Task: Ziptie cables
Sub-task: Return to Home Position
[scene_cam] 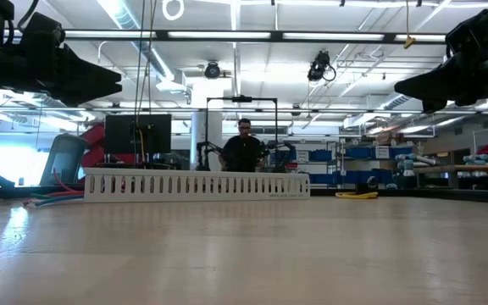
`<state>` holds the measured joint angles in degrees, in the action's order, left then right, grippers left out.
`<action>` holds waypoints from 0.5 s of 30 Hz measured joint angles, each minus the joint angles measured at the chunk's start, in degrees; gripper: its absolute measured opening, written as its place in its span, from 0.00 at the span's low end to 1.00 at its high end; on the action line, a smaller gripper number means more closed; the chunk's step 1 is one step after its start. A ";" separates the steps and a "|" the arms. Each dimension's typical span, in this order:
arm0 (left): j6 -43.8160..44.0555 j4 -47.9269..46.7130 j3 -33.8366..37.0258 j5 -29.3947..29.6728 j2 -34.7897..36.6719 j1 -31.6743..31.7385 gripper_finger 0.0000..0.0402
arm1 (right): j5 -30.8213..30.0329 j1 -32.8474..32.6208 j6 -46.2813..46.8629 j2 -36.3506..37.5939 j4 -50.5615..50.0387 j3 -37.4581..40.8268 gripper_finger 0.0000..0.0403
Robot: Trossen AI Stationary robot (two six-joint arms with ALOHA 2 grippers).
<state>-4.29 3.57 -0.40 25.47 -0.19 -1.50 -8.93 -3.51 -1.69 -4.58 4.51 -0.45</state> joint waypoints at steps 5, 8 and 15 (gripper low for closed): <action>0.02 0.00 0.00 0.00 0.00 0.00 0.81 | 0.02 0.00 0.02 0.00 0.11 0.00 0.01; 0.02 0.00 0.00 0.00 0.00 0.00 0.81 | 0.02 0.00 0.01 0.00 0.11 0.00 0.01; 0.02 0.00 0.00 0.00 0.00 0.00 0.81 | 0.02 0.00 0.02 0.00 0.11 0.00 0.01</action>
<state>-4.27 3.57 -0.40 25.47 -0.19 -1.50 -8.91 -3.51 -1.67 -4.58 4.62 -0.45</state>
